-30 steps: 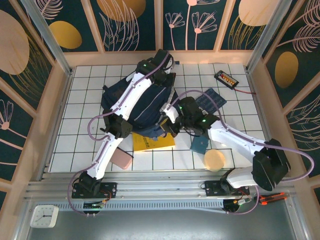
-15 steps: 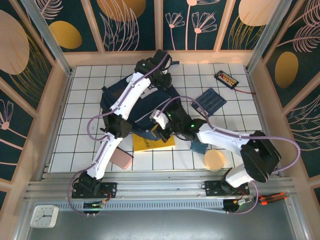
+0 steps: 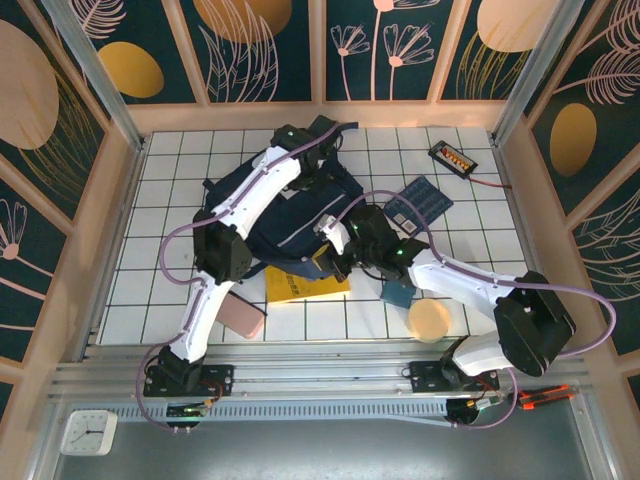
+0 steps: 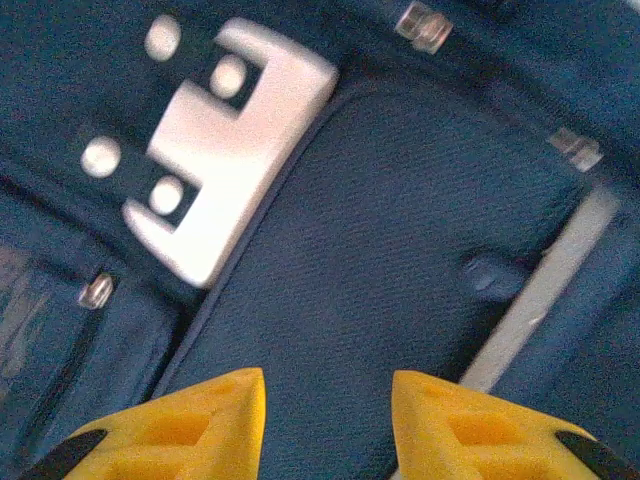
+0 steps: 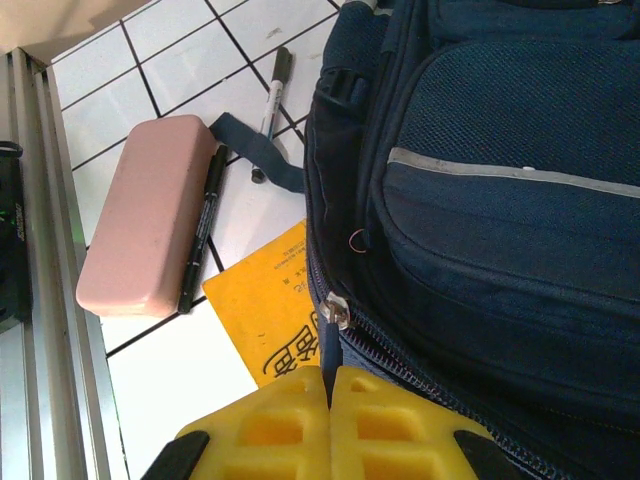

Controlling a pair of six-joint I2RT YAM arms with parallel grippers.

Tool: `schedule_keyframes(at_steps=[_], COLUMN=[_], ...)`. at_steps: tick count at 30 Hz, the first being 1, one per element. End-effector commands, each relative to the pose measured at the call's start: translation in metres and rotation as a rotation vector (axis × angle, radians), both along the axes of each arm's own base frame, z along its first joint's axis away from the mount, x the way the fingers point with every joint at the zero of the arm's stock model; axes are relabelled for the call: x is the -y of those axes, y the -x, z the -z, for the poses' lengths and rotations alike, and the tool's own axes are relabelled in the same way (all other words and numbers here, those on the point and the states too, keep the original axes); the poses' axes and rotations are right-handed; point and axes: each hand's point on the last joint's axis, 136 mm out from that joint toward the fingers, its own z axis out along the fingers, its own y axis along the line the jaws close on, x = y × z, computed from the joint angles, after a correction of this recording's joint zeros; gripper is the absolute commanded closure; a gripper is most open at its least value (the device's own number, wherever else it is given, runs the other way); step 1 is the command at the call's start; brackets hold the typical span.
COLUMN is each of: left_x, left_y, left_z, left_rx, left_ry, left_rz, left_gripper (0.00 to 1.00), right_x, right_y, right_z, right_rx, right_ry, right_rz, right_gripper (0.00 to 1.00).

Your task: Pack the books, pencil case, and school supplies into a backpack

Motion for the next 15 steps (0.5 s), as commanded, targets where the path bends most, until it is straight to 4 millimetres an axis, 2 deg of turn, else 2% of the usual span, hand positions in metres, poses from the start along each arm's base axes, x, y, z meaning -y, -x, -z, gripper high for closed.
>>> schedule_keyframes(at_steps=[1, 4, 5, 8, 11, 15], left_x=[-0.036, -0.033, -0.031, -0.033, -0.049, -0.075], left_y=[0.031, 0.043, 0.045, 0.058, 0.073, 0.090], left_z=[0.008, 0.010, 0.009, 0.014, 0.018, 0.026], left_rx=[-0.056, -0.059, -0.052, -0.085, -0.113, -0.133], left_ry=[-0.094, 0.063, 0.096, 0.102, 0.083, 0.175], left_rz=[-0.051, -0.069, -0.064, -0.037, -0.066, -0.196], left_gripper=[0.60, 0.56, 0.51, 0.42, 0.38, 0.37], right_x=[-0.005, -0.007, -0.007, -0.006, -0.004, -0.003], right_y=[-0.003, -0.002, -0.001, 0.001, 0.002, 0.002], right_z=[-0.022, -0.018, -0.016, -0.012, -0.009, -0.010], right_rx=[0.039, 0.026, 0.017, 0.006, 0.004, 0.001], right_ry=[-0.085, -0.091, -0.089, -0.083, -0.068, -0.067], right_rz=[-0.017, -0.024, -0.025, -0.028, -0.029, -0.022], right_gripper=[1.00, 1.00, 1.00, 1.00, 1.00, 1.00])
